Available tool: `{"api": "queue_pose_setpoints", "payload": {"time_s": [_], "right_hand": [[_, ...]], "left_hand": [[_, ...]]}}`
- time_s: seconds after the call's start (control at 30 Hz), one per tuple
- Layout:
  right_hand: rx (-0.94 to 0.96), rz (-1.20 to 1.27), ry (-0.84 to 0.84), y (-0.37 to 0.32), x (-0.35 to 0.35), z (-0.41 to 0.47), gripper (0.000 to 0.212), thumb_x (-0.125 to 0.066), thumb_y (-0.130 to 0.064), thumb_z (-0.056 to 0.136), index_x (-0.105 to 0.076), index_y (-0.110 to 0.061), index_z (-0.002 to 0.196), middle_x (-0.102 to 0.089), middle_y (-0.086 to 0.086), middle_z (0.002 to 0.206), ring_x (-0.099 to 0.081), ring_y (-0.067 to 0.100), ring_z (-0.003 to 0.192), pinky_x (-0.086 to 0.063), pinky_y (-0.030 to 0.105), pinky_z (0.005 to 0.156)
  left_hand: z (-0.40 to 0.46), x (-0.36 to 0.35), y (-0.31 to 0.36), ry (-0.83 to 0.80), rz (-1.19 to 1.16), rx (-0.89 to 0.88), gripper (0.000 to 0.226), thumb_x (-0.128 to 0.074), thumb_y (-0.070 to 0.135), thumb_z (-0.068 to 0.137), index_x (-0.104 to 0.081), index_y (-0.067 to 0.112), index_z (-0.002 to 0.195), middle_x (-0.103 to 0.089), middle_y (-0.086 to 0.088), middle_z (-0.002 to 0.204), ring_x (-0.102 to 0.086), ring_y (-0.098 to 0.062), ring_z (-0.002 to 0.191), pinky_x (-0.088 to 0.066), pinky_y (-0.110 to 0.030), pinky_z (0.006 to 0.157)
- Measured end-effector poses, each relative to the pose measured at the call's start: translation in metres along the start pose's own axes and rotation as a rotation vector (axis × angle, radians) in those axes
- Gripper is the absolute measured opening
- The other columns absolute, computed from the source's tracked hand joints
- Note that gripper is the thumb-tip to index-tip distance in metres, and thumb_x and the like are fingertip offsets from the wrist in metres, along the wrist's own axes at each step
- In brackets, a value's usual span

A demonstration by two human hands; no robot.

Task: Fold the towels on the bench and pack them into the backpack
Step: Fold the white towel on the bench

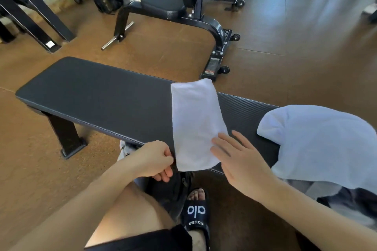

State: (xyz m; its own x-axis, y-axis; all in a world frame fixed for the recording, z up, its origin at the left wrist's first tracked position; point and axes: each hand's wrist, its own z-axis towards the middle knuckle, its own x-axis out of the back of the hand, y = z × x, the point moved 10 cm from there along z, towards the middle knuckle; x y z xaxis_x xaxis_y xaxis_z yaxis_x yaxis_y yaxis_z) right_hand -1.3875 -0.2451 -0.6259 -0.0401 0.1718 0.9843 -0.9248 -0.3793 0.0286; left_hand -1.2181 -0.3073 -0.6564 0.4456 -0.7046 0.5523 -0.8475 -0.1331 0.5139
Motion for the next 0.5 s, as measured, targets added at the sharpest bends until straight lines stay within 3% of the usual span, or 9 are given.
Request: {"api": "queue_pose_setpoints", "payload": {"time_s": [0.1, 0.2, 0.33, 0.4, 0.5], "right_hand": [[-0.05, 0.036, -0.102, 0.013, -0.003, -0.012, 0.053, -0.072, -0.02, 0.079, -0.058, -0.024, 0.13, -0.052, 0.001, 0.145, -0.043, 0.022, 0.14, -0.021, 0.043, 0.12], [-0.02, 0.079, -0.164, 0.005, -0.005, -0.017, 0.06, -0.062, -0.029, 0.085, -0.045, -0.027, 0.142, -0.04, 0.0, 0.155, -0.029, 0.021, 0.148, -0.02, 0.045, 0.122], [0.031, 0.101, -0.17, -0.021, -0.007, -0.015, 0.066, -0.046, -0.043, 0.091, -0.032, -0.021, 0.151, -0.024, 0.004, 0.162, -0.011, 0.024, 0.152, -0.014, 0.048, 0.123], [0.029, 0.086, -0.178, -0.027, -0.01, -0.012, 0.072, -0.048, -0.049, 0.09, -0.029, -0.018, 0.152, -0.024, 0.009, 0.161, -0.016, 0.028, 0.151, -0.012, 0.048, 0.123], [-0.002, 0.111, -0.128, -0.029, -0.003, -0.004, 0.068, -0.046, -0.055, 0.09, -0.038, -0.017, 0.146, -0.036, 0.011, 0.153, -0.033, 0.031, 0.141, -0.016, 0.044, 0.123]], "left_hand": [[0.003, 0.015, 0.017, 0.042, 0.074, -0.014, 0.022, -0.044, 0.016, 0.101, -0.062, 0.003, 0.101, -0.077, -0.008, 0.08, -0.074, -0.02, 0.069, -0.061, -0.031, 0.065], [0.017, 0.066, 0.036, 0.346, 0.121, -0.075, 0.022, -0.049, 0.034, 0.102, -0.053, 0.013, 0.108, -0.072, -0.007, 0.092, -0.07, -0.027, 0.082, -0.06, -0.043, 0.075], [0.048, 0.082, 0.06, 0.526, 0.171, -0.213, 0.049, -0.051, 0.036, 0.102, -0.036, 0.014, 0.143, -0.054, -0.008, 0.126, -0.058, -0.022, 0.098, -0.048, -0.036, 0.084], [0.061, 0.072, 0.077, 0.552, 0.347, -0.316, 0.06, -0.048, 0.033, 0.103, -0.023, 0.02, 0.156, -0.038, -0.014, 0.146, -0.054, -0.028, 0.113, -0.049, -0.04, 0.091], [0.082, 0.061, 0.089, 0.526, 0.465, -0.338, 0.061, -0.041, 0.033, 0.105, -0.013, 0.031, 0.159, -0.012, -0.013, 0.163, -0.03, -0.034, 0.14, -0.041, -0.046, 0.106]]}}
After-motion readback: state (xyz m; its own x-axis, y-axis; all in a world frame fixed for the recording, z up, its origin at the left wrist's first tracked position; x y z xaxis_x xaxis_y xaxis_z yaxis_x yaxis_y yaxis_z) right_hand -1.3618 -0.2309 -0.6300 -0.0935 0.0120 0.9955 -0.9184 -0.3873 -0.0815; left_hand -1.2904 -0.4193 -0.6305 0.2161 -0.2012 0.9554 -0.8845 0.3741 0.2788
